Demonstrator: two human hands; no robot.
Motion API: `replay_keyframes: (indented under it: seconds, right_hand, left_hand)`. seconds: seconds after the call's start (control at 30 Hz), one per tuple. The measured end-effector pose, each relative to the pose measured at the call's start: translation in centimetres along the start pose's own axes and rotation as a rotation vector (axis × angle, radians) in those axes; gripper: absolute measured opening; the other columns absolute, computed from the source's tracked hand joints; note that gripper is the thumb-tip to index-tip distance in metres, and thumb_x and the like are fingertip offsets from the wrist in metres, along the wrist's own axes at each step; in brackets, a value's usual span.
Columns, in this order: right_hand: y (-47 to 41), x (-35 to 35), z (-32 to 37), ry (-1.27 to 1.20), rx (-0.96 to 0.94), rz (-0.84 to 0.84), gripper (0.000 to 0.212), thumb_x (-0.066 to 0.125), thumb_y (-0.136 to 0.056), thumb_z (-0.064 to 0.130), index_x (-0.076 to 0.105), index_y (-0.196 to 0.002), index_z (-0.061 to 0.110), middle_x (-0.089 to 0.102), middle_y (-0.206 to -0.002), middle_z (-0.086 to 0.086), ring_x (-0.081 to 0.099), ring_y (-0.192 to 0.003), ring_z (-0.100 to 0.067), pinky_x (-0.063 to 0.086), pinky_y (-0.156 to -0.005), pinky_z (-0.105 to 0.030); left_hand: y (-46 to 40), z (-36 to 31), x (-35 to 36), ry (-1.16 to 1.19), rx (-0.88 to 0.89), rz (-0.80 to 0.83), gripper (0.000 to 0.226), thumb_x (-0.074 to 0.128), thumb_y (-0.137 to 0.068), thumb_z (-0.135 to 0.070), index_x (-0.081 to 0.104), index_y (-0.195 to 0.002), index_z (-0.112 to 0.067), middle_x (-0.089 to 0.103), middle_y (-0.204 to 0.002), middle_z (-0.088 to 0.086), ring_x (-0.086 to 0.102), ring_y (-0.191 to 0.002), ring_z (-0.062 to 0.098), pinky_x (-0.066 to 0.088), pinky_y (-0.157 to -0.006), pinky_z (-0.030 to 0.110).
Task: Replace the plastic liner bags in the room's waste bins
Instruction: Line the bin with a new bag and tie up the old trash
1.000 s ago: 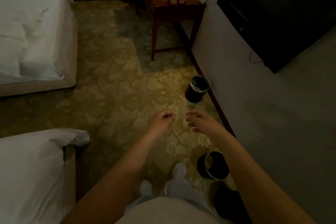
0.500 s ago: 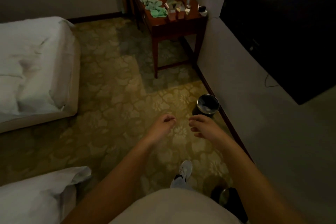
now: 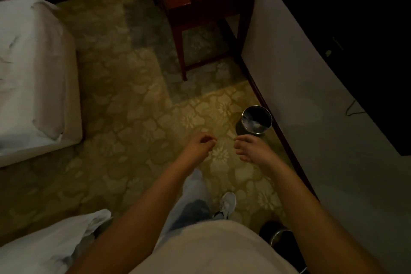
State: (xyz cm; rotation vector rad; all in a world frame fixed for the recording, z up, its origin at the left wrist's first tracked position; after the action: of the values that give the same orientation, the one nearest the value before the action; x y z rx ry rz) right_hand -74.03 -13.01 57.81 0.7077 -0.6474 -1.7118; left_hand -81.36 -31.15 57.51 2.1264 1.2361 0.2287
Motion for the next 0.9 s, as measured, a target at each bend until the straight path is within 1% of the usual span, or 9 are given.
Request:
replay_keyframes:
  seconds: [0.1, 0.2, 0.27, 0.37, 0.5, 0.57, 0.67, 0.8, 0.9]
  right_hand:
    - [-2.9, -0.8, 1.2, -0.044, 0.062, -0.037, 0.02, 0.058, -0.1, 0.019, 0.064, -0.119, 0.014, 0.067, -0.108, -0.008, 0.064, -0.094, -0.021, 0.052, -0.076, -0.029]
    - [-6.2, -1.6, 2.2, -0.08, 0.14, -0.094, 0.019, 0.058, -0.1, 0.024, 0.064, -0.117, 0.019, 0.069, -0.114, -0.007, 0.067, -0.102, -0.024, 0.054, -0.085, -0.035]
    - [-8.7, -1.9, 3.2, -0.113, 0.19, -0.121, 0.019, 0.059, -0.099, 0.025, 0.064, -0.117, 0.021, 0.069, -0.114, -0.007, 0.068, -0.103, -0.023, 0.055, -0.082, -0.034]
    - [-13.0, -2.2, 5.2, -0.143, 0.223, -0.158, 0.019, 0.059, -0.099, 0.025, 0.064, -0.117, 0.021, 0.07, -0.112, -0.006, 0.068, -0.1, -0.02, 0.055, -0.079, -0.032]
    - [-19.7, -2.1, 5.8, -0.219, 0.258, -0.188, 0.015, 0.058, -0.099, 0.024, 0.065, -0.111, 0.023, 0.071, -0.107, -0.005, 0.067, -0.093, -0.017, 0.052, -0.077, -0.031]
    - [-22.8, -2.2, 4.8, -0.237, 0.296, -0.187, 0.013, 0.057, -0.098, 0.024, 0.066, -0.108, 0.024, 0.071, -0.105, -0.004, 0.067, -0.094, -0.017, 0.052, -0.078, -0.031]
    - [-27.4, -2.8, 2.3, -0.263, 0.354, -0.181, 0.015, 0.056, -0.099, 0.023, 0.066, -0.11, 0.023, 0.07, -0.105, -0.006, 0.065, -0.093, -0.018, 0.051, -0.075, -0.03]
    - [-33.9, -3.7, -2.7, -0.314, 0.43, -0.197, 0.015, 0.05, -0.102, 0.018, 0.064, -0.1, 0.025, 0.067, -0.105, -0.008, 0.062, -0.088, -0.016, 0.05, -0.067, -0.024]
    - [-39.1, -4.1, -7.6, -0.426, 0.502, -0.221, 0.02, 0.048, -0.102, 0.016, 0.064, -0.097, 0.025, 0.066, -0.102, -0.007, 0.062, -0.081, -0.012, 0.05, -0.067, -0.024]
  left_hand:
    - [-4.6, -1.2, -0.4, -0.001, -0.028, 0.056, 0.015, 0.056, -0.1, -0.017, 0.068, -0.109, -0.013, 0.069, -0.105, 0.005, 0.063, -0.093, 0.016, 0.052, -0.081, 0.03]
    - [-9.4, -2.5, -1.0, -0.043, -0.077, 0.126, 0.015, 0.057, -0.099, -0.019, 0.069, -0.109, -0.015, 0.069, -0.106, 0.003, 0.064, -0.097, 0.018, 0.054, -0.085, 0.034]
    - [-12.6, -3.7, -1.6, -0.085, -0.081, 0.17, 0.014, 0.058, -0.099, -0.02, 0.069, -0.108, -0.018, 0.069, -0.106, 0.002, 0.065, -0.097, 0.018, 0.054, -0.083, 0.031]
    - [-18.2, -5.4, -2.3, -0.24, -0.024, 0.217, 0.015, 0.058, -0.099, -0.021, 0.068, -0.11, -0.016, 0.068, -0.103, 0.0, 0.062, -0.09, 0.01, 0.049, -0.074, 0.021]
    - [-25.1, -5.6, -2.3, -0.4, -0.046, 0.303, 0.019, 0.059, -0.098, -0.022, 0.067, -0.111, -0.009, 0.069, -0.108, 0.009, 0.065, -0.1, 0.024, 0.052, -0.086, 0.035]
    - [-28.5, -4.9, -1.9, -0.465, -0.043, 0.339, 0.019, 0.058, -0.098, -0.02, 0.066, -0.11, -0.008, 0.067, -0.108, 0.008, 0.064, -0.098, 0.022, 0.051, -0.085, 0.035]
    - [-33.8, -3.1, -0.3, -0.494, -0.063, 0.353, 0.016, 0.059, -0.097, -0.019, 0.064, -0.109, -0.01, 0.064, -0.101, 0.005, 0.061, -0.086, 0.017, 0.05, -0.075, 0.031]
    - [-41.1, 1.3, 3.2, -0.471, -0.157, 0.364, 0.016, 0.06, -0.096, -0.019, 0.06, -0.111, -0.016, 0.065, -0.094, 0.01, 0.064, -0.084, 0.029, 0.053, -0.075, 0.039]
    - [-46.3, 5.7, 5.9, -0.48, -0.204, 0.398, 0.015, 0.061, -0.094, -0.019, 0.057, -0.109, -0.018, 0.067, -0.09, 0.014, 0.065, -0.079, 0.029, 0.051, -0.071, 0.037]
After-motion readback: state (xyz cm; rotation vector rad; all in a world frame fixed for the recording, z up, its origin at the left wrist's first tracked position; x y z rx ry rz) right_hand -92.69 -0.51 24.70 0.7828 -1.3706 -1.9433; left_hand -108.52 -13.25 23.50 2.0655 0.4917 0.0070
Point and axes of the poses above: each hand's wrist, its own y-axis away from the middle knuckle, its own x-axis out of the palm, z = x × y, the point moved 2 cm from there along -y, towards the middle knuckle
